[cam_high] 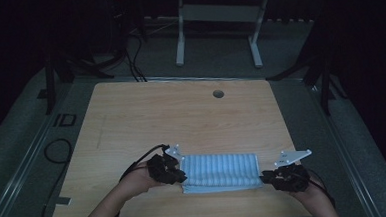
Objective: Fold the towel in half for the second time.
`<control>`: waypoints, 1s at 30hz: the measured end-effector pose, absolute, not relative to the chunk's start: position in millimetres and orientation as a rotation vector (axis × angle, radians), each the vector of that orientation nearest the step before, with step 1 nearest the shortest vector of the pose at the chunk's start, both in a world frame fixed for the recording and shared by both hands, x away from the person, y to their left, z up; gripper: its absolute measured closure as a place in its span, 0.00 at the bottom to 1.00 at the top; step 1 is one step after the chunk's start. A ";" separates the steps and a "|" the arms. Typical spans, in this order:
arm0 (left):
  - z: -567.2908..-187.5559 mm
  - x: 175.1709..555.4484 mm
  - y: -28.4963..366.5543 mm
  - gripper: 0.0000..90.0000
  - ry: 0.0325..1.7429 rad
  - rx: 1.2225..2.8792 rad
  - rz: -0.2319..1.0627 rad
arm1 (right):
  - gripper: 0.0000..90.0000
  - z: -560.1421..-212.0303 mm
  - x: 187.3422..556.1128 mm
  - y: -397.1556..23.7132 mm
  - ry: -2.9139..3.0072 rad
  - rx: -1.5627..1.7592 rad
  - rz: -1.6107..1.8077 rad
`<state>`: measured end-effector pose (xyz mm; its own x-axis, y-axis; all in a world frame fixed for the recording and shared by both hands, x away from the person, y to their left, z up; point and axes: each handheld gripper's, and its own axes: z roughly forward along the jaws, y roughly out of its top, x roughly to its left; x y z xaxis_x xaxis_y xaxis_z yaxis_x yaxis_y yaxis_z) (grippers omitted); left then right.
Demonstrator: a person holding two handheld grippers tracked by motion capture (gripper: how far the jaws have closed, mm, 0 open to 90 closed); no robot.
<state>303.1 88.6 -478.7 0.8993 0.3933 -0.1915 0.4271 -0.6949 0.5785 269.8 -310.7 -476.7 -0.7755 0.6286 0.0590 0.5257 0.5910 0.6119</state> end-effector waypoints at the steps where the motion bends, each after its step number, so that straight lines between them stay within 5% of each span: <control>1: -478.7 303.1 88.6 0.75 0.586 2.418 -0.069 | 0.74 -473.1 272.3 -311.4 2.630 0.975 0.946; 6: -474.6 311.4 79.9 0.55 0.605 2.415 0.018 | 0.63 -470.8 285.7 -294.3 2.637 0.948 0.907; 15: -515.5 323.2 53.1 0.54 0.600 2.453 -0.042 | 0.58 -504.9 302.9 -269.1 2.732 0.879 0.802; 20: -531.4 326.6 45.6 0.40 0.626 2.461 -0.044 | 0.52 -522.9 315.9 -266.9 2.770 0.884 0.750; 30: -530.0 344.9 55.6 0.42 0.669 2.484 0.007 | 0.50 -526.7 343.2 -255.0 2.783 0.872 0.757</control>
<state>344.9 55.6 -530.0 0.8754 0.4640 -0.1356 0.4612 -0.7177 0.5217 343.2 -255.0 -526.7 -0.8249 0.5647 0.0262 0.5002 0.7074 0.4994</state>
